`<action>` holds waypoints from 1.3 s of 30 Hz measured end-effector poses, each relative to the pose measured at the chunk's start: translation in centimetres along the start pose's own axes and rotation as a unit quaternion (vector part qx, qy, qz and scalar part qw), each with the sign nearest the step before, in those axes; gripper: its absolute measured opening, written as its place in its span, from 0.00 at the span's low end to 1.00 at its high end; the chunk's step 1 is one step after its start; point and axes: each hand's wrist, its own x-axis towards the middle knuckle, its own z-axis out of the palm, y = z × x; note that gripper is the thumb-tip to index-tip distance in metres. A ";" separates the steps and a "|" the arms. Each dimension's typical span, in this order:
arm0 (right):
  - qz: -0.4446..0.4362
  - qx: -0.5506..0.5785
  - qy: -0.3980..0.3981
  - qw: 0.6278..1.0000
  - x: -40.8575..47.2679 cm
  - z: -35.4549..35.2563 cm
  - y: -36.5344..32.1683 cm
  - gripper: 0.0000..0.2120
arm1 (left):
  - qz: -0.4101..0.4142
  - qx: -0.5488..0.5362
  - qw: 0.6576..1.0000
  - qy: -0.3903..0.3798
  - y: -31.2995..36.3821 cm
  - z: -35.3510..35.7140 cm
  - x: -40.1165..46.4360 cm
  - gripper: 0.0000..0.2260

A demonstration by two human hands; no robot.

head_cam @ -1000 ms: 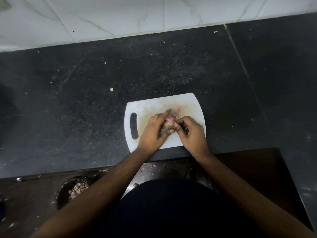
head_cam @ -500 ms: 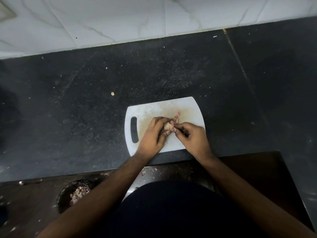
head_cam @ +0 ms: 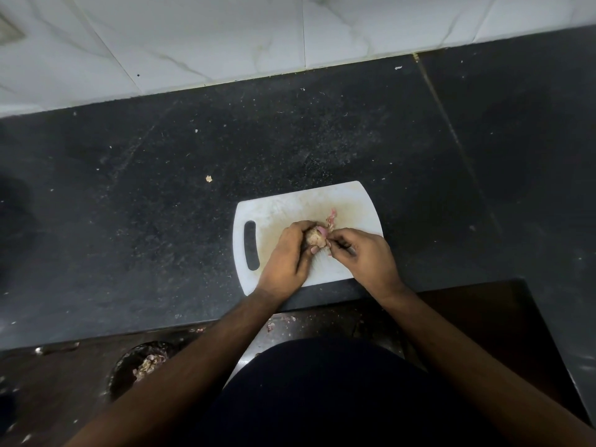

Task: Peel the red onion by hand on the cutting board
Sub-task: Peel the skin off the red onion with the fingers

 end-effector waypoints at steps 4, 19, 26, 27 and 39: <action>0.017 0.017 -0.006 1.000 0.5 0.3 -0.2 0.06 | -0.001 0.003 1.000 -0.003 0.1 0.0 -0.1 0.18; -0.028 -0.013 0.003 1.000 -0.1 0.8 -0.3 0.14 | -0.003 -0.023 1.000 0.005 0.4 -0.4 0.2 0.16; -0.039 0.029 0.031 0.998 0.1 1.2 0.8 0.04 | 0.015 0.013 1.000 -0.003 -0.1 -0.1 0.4 0.21; -0.030 0.034 0.034 0.998 0.1 1.2 0.9 0.04 | 0.012 0.022 1.000 0.000 -0.3 -0.1 0.4 0.20; -0.042 -0.064 0.027 0.997 0.0 1.4 0.2 0.17 | -0.002 0.043 0.998 -0.038 -1.0 0.1 0.5 0.22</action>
